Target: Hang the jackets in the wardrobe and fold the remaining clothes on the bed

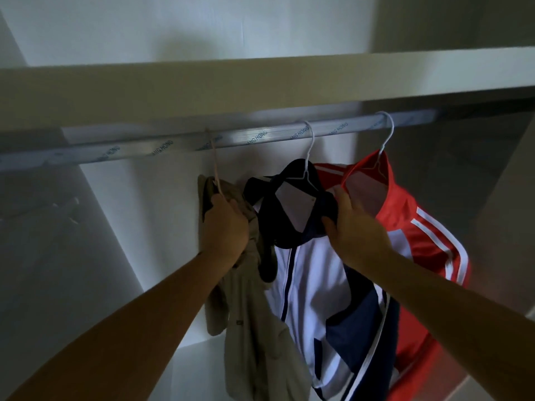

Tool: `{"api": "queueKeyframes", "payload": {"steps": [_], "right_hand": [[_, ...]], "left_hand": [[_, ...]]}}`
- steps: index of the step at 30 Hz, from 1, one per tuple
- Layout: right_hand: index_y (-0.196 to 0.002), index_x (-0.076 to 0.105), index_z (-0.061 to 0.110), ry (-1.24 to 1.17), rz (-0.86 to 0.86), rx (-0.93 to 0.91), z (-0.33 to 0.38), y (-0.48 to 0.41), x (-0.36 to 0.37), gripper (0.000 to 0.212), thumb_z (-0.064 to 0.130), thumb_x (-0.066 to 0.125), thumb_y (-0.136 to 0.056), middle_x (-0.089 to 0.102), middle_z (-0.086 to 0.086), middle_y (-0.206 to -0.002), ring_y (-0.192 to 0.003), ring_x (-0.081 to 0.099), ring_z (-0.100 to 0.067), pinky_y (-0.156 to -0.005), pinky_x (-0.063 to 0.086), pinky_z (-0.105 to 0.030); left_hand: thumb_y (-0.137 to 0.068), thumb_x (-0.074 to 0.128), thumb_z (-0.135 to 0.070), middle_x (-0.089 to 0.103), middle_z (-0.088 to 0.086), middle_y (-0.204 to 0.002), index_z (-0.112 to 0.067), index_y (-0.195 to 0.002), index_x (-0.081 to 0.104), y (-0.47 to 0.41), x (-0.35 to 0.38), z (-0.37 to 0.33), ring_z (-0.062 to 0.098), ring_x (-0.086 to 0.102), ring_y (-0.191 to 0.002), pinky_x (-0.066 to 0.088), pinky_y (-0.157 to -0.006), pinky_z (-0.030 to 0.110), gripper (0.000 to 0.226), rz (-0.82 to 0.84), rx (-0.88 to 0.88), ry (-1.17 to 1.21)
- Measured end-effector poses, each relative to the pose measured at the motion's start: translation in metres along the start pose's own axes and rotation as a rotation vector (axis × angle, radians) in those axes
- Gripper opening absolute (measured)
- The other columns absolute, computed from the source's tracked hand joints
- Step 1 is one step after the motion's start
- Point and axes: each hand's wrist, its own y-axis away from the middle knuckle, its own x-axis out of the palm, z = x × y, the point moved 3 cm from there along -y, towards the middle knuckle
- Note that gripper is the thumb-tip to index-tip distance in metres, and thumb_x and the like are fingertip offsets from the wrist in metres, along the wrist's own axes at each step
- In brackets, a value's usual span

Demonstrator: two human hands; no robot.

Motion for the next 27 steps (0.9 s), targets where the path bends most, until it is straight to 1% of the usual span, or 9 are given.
{"api": "queueKeyframes", "payload": {"steps": [3, 8, 13, 17, 19, 21, 24, 25, 27], "right_hand": [[-0.144, 0.028, 0.016, -0.043, 0.113, -0.024, -0.007, -0.009, 0.019, 0.048, 0.013, 0.041, -0.097, 0.064, -0.019, -0.102, -0.091, 0.062, -0.039, -0.066, 0.039, -0.032], [-0.126, 0.044, 0.005, -0.187, -0.012, 0.005, -0.022, -0.013, 0.024, 0.032, 0.006, 0.040, -0.094, 0.065, -0.023, -0.092, -0.083, 0.062, -0.043, -0.067, 0.044, -0.038], [-0.131, 0.044, 0.002, -0.107, -0.019, 0.038, -0.039, -0.017, 0.023, 0.037, 0.002, 0.043, -0.094, 0.065, -0.023, -0.099, -0.088, 0.063, -0.039, -0.068, 0.039, -0.032], [-0.124, 0.047, 0.010, -0.124, 0.000, -0.034, -0.035, -0.013, 0.015, 0.030, 0.024, 0.039, -0.099, 0.065, -0.022, -0.094, -0.083, 0.061, -0.041, -0.063, 0.035, -0.033], [-0.116, 0.052, 0.009, 0.009, -0.220, -0.039, -0.044, -0.010, -0.003, 0.029, 0.030, 0.043, -0.097, 0.061, -0.019, -0.098, -0.089, 0.059, -0.038, -0.070, 0.039, -0.038], [-0.119, 0.051, 0.007, 0.176, -0.418, 0.093, -0.063, -0.010, -0.023, 0.034, 0.026, 0.052, -0.091, 0.054, -0.020, -0.109, -0.098, 0.054, -0.037, -0.081, 0.040, -0.046], [-0.136, 0.036, 0.011, 0.212, -0.137, 0.389, -0.100, -0.011, -0.029, 0.044, 0.018, 0.044, -0.094, 0.047, -0.019, -0.128, -0.113, 0.050, -0.041, -0.092, 0.039, -0.048], [-0.133, 0.039, 0.011, 0.198, -0.032, 0.428, -0.109, -0.009, -0.026, 0.038, 0.016, 0.040, -0.095, 0.052, -0.021, -0.125, -0.111, 0.054, -0.042, -0.091, 0.042, -0.046], [-0.122, 0.050, 0.010, 0.180, 0.002, 0.442, -0.118, -0.002, -0.025, 0.030, 0.014, 0.038, -0.096, 0.060, -0.023, -0.114, -0.104, 0.059, -0.043, -0.085, 0.047, -0.044]], "left_hand": [[-0.102, 0.029, -0.017, 0.055, 0.007, -0.084, 0.001, -0.110, 0.048, -0.003, -0.001, -0.001, 0.011, 0.042, -0.062, 0.031, -0.059, 0.018, 0.027, 0.040, 0.039, -0.062], [-0.102, 0.028, -0.015, 0.050, 0.002, -0.080, -0.002, -0.104, 0.050, -0.005, 0.012, -0.011, 0.004, 0.039, -0.062, 0.035, -0.050, 0.006, 0.026, 0.119, 0.026, -0.053], [-0.102, 0.029, -0.018, 0.051, 0.008, -0.091, -0.001, -0.108, 0.049, -0.003, 0.021, -0.017, 0.015, 0.049, -0.075, 0.034, -0.070, 0.024, 0.027, 0.108, -0.022, 0.006], [-0.103, 0.030, -0.018, 0.057, 0.016, -0.108, 0.000, -0.121, 0.046, 0.000, 0.023, -0.025, 0.018, 0.047, -0.085, 0.035, -0.076, 0.026, 0.031, 0.144, 0.009, -0.040], [-0.102, 0.031, -0.018, 0.057, 0.017, -0.112, -0.001, -0.124, 0.046, 0.000, 0.023, -0.026, 0.018, 0.048, -0.086, 0.035, -0.077, 0.027, 0.031, 0.164, 0.027, -0.065], [-0.102, 0.031, -0.018, 0.057, 0.019, -0.112, -0.001, -0.122, 0.046, 0.000, 0.022, -0.026, 0.019, 0.047, -0.085, 0.035, -0.077, 0.028, 0.031, 0.173, 0.029, -0.077], [-0.102, 0.032, -0.020, 0.056, 0.022, -0.112, 0.001, -0.120, 0.045, 0.000, 0.022, -0.026, 0.028, 0.052, -0.091, 0.036, -0.076, 0.031, 0.030, 0.181, 0.000, -0.097], [-0.102, 0.032, -0.020, 0.056, 0.023, -0.113, 0.002, -0.121, 0.044, 0.001, 0.023, -0.026, 0.032, 0.054, -0.096, 0.037, -0.076, 0.031, 0.031, 0.186, -0.007, -0.095], [-0.102, 0.033, -0.019, 0.055, 0.024, -0.116, 0.001, -0.126, 0.040, 0.004, 0.026, -0.027, 0.036, 0.054, -0.102, 0.039, -0.079, 0.033, 0.032, 0.199, -0.008, -0.086]]}}
